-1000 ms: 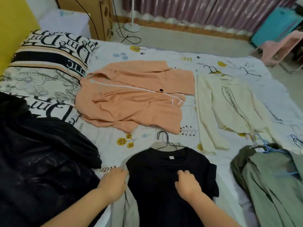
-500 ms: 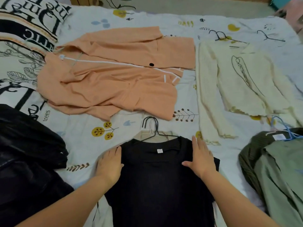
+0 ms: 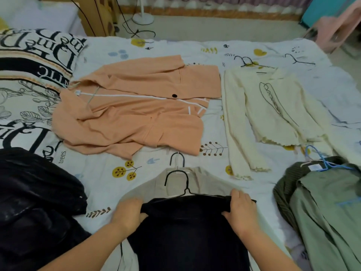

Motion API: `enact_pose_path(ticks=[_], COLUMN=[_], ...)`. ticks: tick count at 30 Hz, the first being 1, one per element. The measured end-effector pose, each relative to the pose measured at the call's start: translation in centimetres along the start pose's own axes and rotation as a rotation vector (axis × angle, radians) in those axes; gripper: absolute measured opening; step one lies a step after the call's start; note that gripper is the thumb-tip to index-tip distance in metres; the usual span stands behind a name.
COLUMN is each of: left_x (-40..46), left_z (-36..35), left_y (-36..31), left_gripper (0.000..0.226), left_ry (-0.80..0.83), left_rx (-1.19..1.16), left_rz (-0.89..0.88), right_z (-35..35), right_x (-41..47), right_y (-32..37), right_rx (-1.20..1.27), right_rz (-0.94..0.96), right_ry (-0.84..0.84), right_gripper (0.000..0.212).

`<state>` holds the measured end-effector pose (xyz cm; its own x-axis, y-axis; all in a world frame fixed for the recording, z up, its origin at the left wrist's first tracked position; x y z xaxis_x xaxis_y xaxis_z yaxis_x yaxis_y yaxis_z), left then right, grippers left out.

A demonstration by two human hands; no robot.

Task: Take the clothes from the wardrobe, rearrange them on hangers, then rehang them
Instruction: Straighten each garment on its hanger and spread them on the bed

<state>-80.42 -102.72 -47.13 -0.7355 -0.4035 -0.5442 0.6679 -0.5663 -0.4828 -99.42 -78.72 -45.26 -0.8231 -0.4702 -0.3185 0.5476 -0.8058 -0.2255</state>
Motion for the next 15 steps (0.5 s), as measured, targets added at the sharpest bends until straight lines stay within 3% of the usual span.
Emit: enact_pose_path(ticks=[3,10,15], left_x=[-2.4,-9.3,-15.3], left_z=[2.3,8.6,12.1], left_y=[-0.8,-4.5,-7.6], left_gripper=[0.037,0.036,0.031], left_ry=[-0.022,-0.241,-0.35], left_rx=[-0.072,-0.096,-0.121], left_rz=[-0.044,-0.216,-0.352], right_z=[2.5,10.6,16.3], right_x=[-2.3,-9.5,-17.2], right_y=[-1.0,-2.9,-4.1], right_rx=[0.083,0.219,0.4], right_rz=[-0.027,-0.092,-0.239], right_ry=[-0.02,-0.186,-0.304], right_gripper=[0.029,0.011,0.023])
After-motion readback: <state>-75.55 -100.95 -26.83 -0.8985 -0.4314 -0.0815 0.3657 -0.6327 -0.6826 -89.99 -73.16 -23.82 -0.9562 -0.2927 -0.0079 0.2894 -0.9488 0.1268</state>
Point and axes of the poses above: each hand's wrist, its own x-axis towards the middle knuckle, its own z-axis out of the back of the hand, y = z × x, the point moved 3 cm from there along x, towards the middle knuckle, and after that the axes turned 15 degrees about -x, right-handed, at the moved point
